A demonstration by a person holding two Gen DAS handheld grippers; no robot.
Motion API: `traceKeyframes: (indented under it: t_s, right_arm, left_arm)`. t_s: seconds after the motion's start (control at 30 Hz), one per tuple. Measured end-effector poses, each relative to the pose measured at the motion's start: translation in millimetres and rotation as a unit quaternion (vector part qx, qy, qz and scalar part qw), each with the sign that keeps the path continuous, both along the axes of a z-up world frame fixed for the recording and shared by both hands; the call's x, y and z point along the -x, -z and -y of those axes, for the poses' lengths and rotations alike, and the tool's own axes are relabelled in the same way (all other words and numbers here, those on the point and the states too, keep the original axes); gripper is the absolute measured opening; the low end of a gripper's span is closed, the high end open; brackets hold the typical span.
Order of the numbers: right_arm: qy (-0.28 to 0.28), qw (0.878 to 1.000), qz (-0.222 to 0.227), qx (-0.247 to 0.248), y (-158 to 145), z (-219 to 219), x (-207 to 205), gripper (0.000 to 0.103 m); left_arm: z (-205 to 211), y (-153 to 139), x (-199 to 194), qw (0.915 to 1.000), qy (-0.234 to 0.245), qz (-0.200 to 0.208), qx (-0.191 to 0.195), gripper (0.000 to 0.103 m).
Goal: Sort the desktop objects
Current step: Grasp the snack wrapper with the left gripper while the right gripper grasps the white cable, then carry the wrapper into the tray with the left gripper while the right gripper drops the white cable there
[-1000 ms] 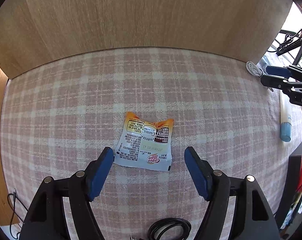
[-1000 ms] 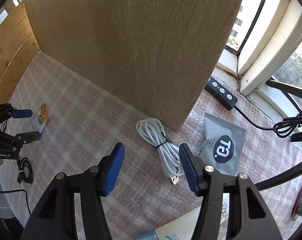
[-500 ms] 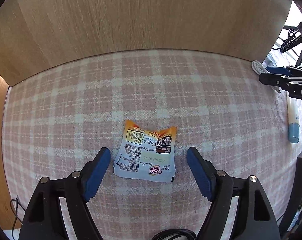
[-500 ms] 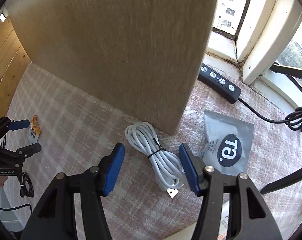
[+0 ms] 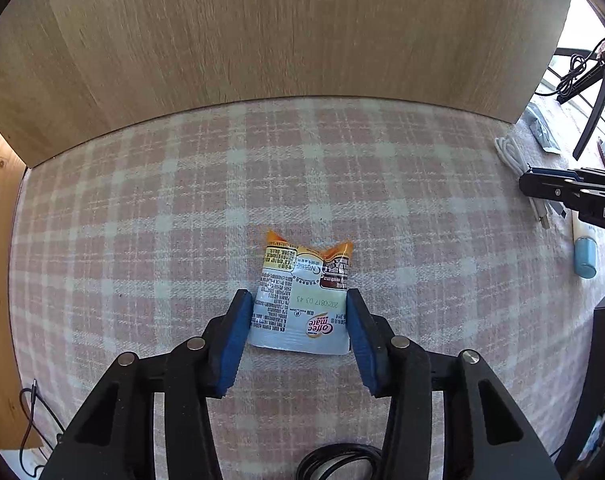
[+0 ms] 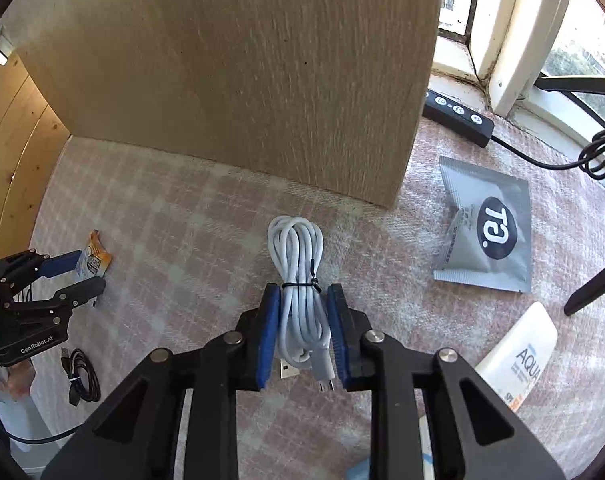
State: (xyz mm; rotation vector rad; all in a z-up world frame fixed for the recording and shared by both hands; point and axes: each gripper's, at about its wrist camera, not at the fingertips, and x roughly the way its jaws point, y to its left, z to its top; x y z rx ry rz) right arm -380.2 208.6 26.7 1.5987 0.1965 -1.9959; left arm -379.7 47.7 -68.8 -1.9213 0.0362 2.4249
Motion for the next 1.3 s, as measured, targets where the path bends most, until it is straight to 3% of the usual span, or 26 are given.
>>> traceKeyframes:
  t_s: [0.53,0.67,0.7,0.77,0.8,0.87,0.9,1.0,1.07,1.1,1.23,1.3]
  right_arm:
    - [0.072,0.996,0.042,0.035,-16,-26,-77,0.022]
    - [0.104,0.992,0.037,0.063,-35,-46,-174,0.022]
    - [0.112,0.99,0.036,0.071,-39,-55,-216,0.022]
    - [0.131,0.987,0.029,0.085,-50,-85,-255,0.022]
    - [0.139,0.986,0.024,0.089,-57,-95,-266,0.022]
    - [0.156,0.983,0.018,0.1,-69,-119,-285,0.022]
    - [0.163,0.981,0.014,0.102,-77,-130,-274,0.022]
    - [0.184,0.978,-0.008,0.099,-94,-163,-268,0.022]
    - [0.198,0.976,-0.023,0.092,-107,-173,-258,0.022]
    - [0.204,0.974,-0.03,0.088,-109,-176,-260,0.022]
    - [0.236,0.968,-0.053,0.065,-125,-222,-260,0.022]
    - [0.257,0.963,-0.057,0.055,-111,-243,-270,0.022]
  left_arm:
    - [-72,10,-4,0.9986,0.036,-0.001,-0.038,0.043]
    - [-83,-4,-6,0.9979,0.043,-0.014,-0.046,0.043]
    - [-88,-8,-9,0.9976,0.047,-0.019,-0.046,0.043]
    - [-112,-26,-31,0.997,0.054,-0.029,-0.047,0.043]
    - [-120,-30,-69,0.9967,0.056,-0.034,-0.048,0.043]
    - [-132,-43,-84,0.9955,0.069,-0.043,-0.049,0.043]
    - [-141,-50,-91,0.9947,0.076,-0.048,-0.049,0.043]
    - [-132,-109,-150,0.9913,0.104,-0.057,-0.057,0.043]
    - [-152,-117,-158,0.9886,0.125,-0.061,-0.059,0.043]
    - [-138,-143,-187,0.9872,0.133,-0.063,-0.061,0.043]
    - [-179,-160,-208,0.9794,0.176,-0.063,-0.077,0.043]
    - [-201,-169,-220,0.9751,0.196,-0.066,-0.079,0.043]
